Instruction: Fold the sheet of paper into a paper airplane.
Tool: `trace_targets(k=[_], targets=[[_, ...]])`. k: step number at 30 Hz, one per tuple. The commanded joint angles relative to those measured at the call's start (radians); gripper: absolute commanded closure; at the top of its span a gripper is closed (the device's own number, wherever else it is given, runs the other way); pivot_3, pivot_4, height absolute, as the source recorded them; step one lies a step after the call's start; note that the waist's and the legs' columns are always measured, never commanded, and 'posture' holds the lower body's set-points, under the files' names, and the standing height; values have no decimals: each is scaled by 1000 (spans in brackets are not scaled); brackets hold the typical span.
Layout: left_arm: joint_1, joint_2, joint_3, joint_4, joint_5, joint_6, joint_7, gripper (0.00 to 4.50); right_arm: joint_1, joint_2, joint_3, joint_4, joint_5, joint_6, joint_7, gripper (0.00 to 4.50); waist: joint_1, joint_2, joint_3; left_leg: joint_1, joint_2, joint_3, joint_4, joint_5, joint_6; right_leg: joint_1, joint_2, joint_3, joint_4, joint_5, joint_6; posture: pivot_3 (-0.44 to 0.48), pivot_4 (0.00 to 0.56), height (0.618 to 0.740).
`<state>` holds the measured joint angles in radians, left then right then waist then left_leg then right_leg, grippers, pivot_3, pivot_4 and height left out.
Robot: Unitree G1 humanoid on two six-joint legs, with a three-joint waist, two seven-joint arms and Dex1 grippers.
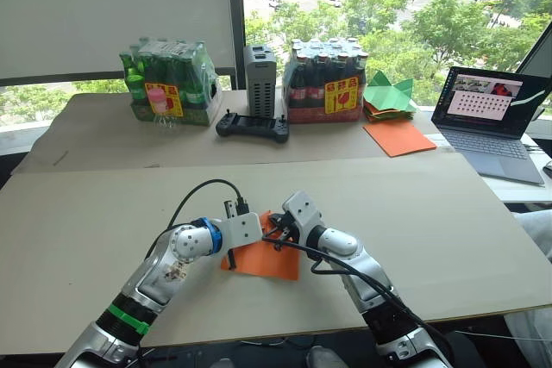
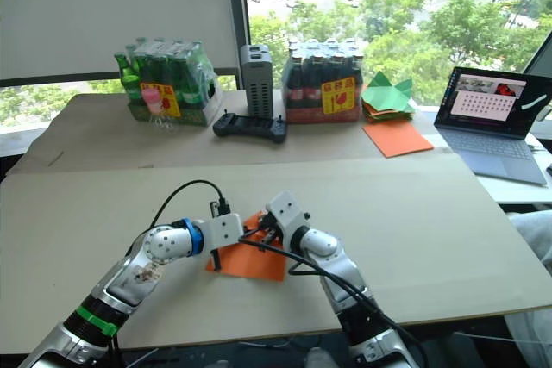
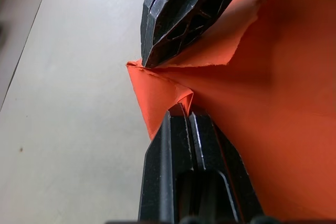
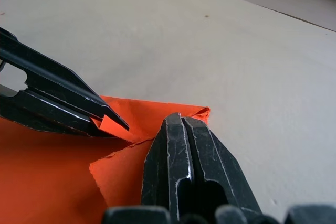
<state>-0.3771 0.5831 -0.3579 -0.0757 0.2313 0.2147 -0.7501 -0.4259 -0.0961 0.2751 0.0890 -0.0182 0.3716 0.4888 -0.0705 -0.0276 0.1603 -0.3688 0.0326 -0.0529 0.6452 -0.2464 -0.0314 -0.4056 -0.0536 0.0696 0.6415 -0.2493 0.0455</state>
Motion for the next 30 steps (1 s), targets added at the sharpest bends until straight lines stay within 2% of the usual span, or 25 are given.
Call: trace_targets(k=[1, 13, 30], targets=[[36, 24, 0, 14, 2, 9, -30, 4483, -16, 9, -5, -20, 9, -39, -6, 4500, 0, 0, 0, 0, 0, 0, 0, 0, 0, 0, 0, 0, 0, 0, 0, 0, 150, 740], [39, 11, -1, 25, 14, 5, -23, 4483, -15, 18, 14, -15, 15, -59, 22, 4500, 0, 0, 0, 0, 0, 0, 0, 0, 0, 0, 0, 0, 0, 0, 0, 0, 150, 740], [42, -1, 1, 26, 11, 15, -23, 4483, -72, 33, 41, 173, -37, -89, -11, 4500, 0, 0, 0, 1, 0, 0, 0, 0, 0, 0, 0, 0, 1, 2, -4, 0, 150, 740]])
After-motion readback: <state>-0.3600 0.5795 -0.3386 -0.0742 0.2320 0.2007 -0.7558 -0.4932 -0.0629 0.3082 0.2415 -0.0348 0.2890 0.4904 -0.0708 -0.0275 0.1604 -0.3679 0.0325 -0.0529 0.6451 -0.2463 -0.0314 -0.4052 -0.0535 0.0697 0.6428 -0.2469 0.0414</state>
